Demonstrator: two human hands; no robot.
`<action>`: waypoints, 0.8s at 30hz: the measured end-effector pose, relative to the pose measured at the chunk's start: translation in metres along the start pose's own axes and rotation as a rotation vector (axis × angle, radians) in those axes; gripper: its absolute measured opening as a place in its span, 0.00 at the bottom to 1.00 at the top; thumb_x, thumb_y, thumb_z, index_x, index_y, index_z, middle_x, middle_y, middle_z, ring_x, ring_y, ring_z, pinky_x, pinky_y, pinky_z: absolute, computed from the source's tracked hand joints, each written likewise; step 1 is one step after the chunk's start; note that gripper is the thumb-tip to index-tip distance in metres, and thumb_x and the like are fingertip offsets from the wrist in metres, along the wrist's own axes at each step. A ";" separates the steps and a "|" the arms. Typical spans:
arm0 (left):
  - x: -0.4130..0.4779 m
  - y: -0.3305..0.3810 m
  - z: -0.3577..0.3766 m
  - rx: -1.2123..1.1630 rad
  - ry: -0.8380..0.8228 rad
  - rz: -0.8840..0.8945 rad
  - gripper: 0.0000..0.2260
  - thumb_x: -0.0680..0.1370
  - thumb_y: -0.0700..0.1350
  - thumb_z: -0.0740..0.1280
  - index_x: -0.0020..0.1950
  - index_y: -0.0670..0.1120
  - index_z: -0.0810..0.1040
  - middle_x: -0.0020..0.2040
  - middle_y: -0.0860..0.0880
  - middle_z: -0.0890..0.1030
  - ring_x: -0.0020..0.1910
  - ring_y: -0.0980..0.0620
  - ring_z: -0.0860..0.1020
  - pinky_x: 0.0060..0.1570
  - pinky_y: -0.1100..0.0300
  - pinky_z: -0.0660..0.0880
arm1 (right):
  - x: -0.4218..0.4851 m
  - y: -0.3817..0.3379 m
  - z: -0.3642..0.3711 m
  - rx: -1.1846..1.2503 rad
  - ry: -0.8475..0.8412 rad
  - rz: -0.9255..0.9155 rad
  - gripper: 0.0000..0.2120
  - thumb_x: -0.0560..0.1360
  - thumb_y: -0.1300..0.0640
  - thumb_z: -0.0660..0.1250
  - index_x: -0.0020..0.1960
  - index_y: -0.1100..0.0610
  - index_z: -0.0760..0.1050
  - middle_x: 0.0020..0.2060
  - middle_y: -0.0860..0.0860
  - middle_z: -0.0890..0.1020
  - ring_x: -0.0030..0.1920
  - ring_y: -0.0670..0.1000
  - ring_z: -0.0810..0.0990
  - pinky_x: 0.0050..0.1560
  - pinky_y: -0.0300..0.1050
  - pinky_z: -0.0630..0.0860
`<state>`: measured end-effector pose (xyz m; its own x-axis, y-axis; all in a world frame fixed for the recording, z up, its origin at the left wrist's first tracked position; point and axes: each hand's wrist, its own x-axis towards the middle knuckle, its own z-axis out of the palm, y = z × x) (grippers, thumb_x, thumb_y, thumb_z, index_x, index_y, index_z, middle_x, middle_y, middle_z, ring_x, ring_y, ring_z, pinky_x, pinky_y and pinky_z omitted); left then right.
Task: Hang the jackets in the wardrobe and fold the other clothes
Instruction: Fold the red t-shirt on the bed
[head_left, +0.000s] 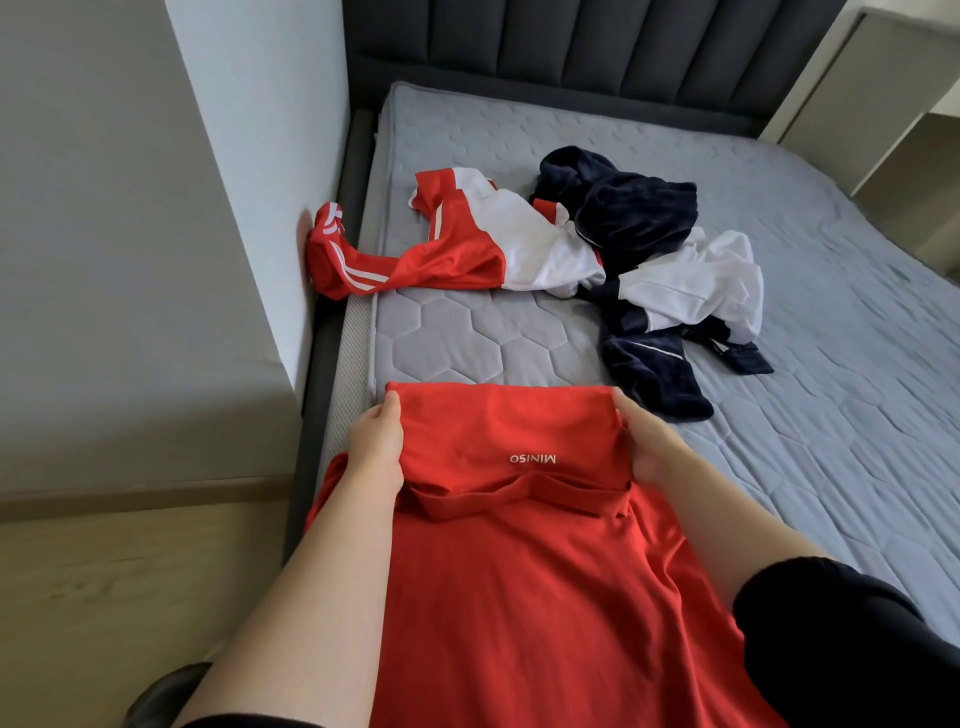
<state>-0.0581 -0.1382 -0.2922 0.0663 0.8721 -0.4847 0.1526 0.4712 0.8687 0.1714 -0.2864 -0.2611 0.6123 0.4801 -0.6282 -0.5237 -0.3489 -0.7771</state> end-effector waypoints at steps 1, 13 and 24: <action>-0.002 -0.001 0.002 0.027 -0.012 0.018 0.18 0.79 0.55 0.61 0.56 0.43 0.79 0.38 0.51 0.75 0.38 0.50 0.73 0.44 0.58 0.69 | 0.001 0.000 0.001 0.015 -0.024 0.022 0.15 0.77 0.45 0.62 0.41 0.56 0.76 0.29 0.51 0.82 0.38 0.51 0.78 0.48 0.49 0.76; -0.017 -0.009 -0.008 0.053 -0.078 0.071 0.15 0.78 0.60 0.61 0.46 0.48 0.75 0.40 0.50 0.77 0.40 0.52 0.75 0.43 0.57 0.73 | -0.009 0.004 -0.002 -0.115 0.093 -0.146 0.15 0.75 0.45 0.66 0.45 0.57 0.77 0.35 0.49 0.81 0.37 0.48 0.79 0.38 0.42 0.74; -0.049 -0.025 -0.017 0.296 -0.138 0.180 0.11 0.78 0.49 0.65 0.43 0.42 0.78 0.44 0.42 0.80 0.48 0.40 0.79 0.48 0.50 0.76 | -0.045 0.042 -0.017 -0.573 0.135 -0.533 0.05 0.76 0.63 0.64 0.43 0.59 0.76 0.32 0.50 0.77 0.32 0.48 0.73 0.26 0.28 0.67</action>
<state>-0.0819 -0.1906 -0.2885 0.2475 0.9021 -0.3534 0.4034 0.2357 0.8842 0.1321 -0.3360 -0.2659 0.7804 0.6101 -0.1369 0.2240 -0.4772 -0.8498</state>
